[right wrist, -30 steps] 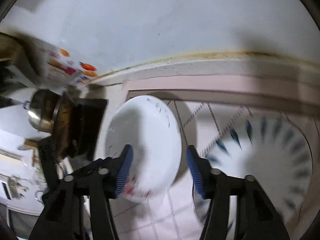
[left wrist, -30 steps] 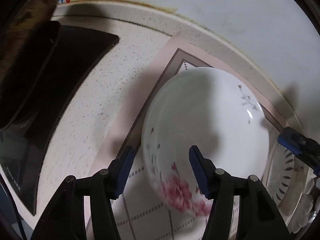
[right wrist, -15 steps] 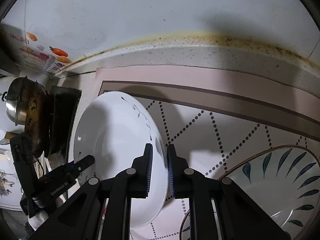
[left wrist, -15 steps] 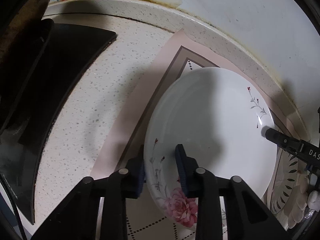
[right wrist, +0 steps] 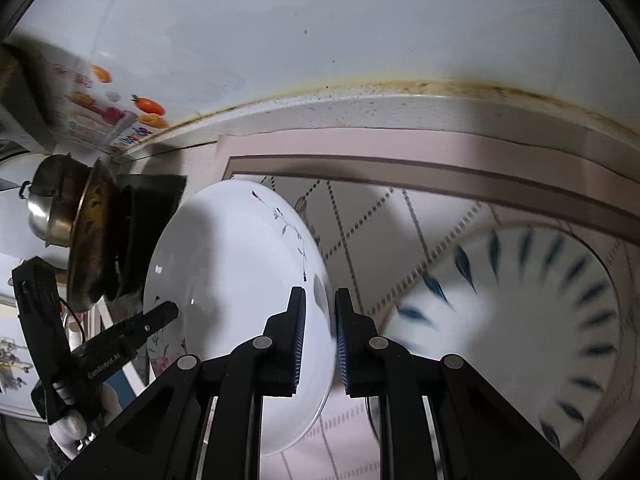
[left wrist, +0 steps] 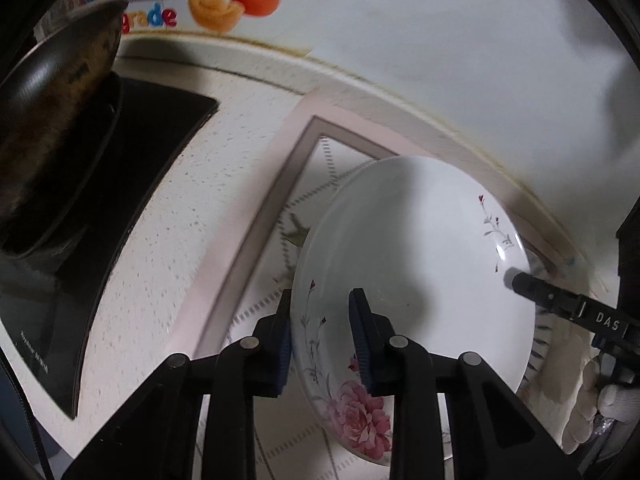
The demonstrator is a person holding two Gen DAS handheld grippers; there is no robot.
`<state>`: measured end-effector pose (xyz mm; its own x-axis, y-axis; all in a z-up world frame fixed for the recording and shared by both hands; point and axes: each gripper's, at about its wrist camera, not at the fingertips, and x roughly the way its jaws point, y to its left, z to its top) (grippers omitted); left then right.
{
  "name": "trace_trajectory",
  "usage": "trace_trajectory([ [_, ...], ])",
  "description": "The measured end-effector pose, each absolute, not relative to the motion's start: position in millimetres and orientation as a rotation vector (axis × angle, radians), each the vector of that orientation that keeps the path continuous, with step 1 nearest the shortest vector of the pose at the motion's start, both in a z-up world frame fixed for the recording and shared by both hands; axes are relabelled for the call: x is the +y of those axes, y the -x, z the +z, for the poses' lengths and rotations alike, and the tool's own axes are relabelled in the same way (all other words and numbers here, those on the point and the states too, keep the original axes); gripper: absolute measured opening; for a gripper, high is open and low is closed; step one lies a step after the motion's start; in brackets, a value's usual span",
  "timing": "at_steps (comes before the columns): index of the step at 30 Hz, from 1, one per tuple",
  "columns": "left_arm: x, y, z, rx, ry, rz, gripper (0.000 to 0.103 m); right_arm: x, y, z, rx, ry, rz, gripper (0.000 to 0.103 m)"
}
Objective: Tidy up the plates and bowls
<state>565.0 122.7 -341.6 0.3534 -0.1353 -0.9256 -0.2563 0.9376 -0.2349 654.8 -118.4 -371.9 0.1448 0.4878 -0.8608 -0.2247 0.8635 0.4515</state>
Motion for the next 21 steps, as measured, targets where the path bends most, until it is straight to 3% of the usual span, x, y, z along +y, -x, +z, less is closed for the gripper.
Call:
trace_trajectory([
  [11,39,-498,-299,1.187,0.316,-0.102,0.024,-219,-543,-324,1.309,-0.294,0.436,0.017],
  [21,-29,-454,-327,1.291,0.258,-0.224,0.024,-304,-452,-344,1.345,-0.367,0.325,0.017],
])
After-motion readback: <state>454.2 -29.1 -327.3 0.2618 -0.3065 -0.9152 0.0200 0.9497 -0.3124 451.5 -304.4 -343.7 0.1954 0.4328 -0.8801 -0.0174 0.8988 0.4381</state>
